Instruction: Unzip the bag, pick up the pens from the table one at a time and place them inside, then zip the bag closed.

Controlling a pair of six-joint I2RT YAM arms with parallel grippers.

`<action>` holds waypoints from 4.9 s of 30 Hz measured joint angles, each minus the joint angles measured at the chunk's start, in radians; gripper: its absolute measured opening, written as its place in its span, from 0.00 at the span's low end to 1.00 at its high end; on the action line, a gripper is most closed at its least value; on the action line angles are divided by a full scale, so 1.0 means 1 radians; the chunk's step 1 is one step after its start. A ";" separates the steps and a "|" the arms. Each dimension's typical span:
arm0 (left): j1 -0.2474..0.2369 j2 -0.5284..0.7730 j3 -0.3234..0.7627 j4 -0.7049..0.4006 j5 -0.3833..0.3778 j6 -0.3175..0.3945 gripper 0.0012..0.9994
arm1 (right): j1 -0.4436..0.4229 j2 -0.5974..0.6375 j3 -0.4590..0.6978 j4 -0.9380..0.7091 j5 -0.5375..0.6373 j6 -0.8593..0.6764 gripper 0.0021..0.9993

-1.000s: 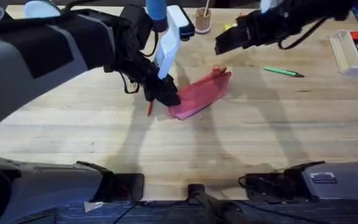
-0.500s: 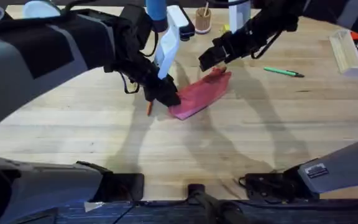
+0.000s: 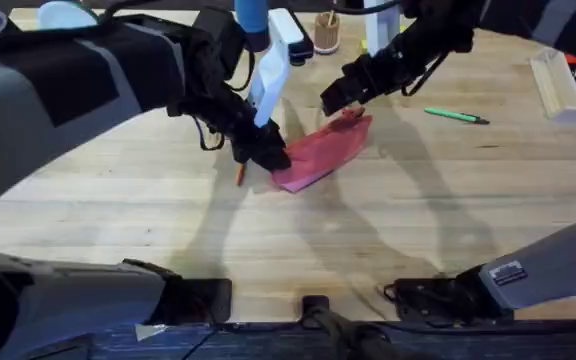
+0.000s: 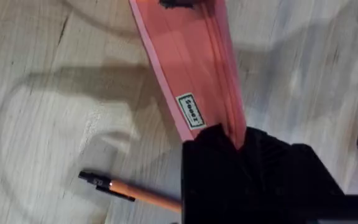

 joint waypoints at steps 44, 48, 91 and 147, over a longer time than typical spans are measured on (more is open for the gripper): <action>0.000 0.000 0.000 -0.002 0.000 0.000 0.04 | 0.013 0.000 0.000 -0.041 0.004 -0.008 0.04; 0.000 0.000 0.000 -0.002 0.001 0.000 0.04 | 0.013 0.000 0.000 -0.041 0.004 -0.008 0.04; 0.000 0.000 0.000 -0.003 0.003 0.000 0.04 | 0.246 0.000 0.032 -0.064 -0.087 0.043 0.03; 0.000 0.000 0.000 -0.003 0.008 0.000 0.81 | 0.067 -0.140 0.125 -0.057 0.151 0.022 1.00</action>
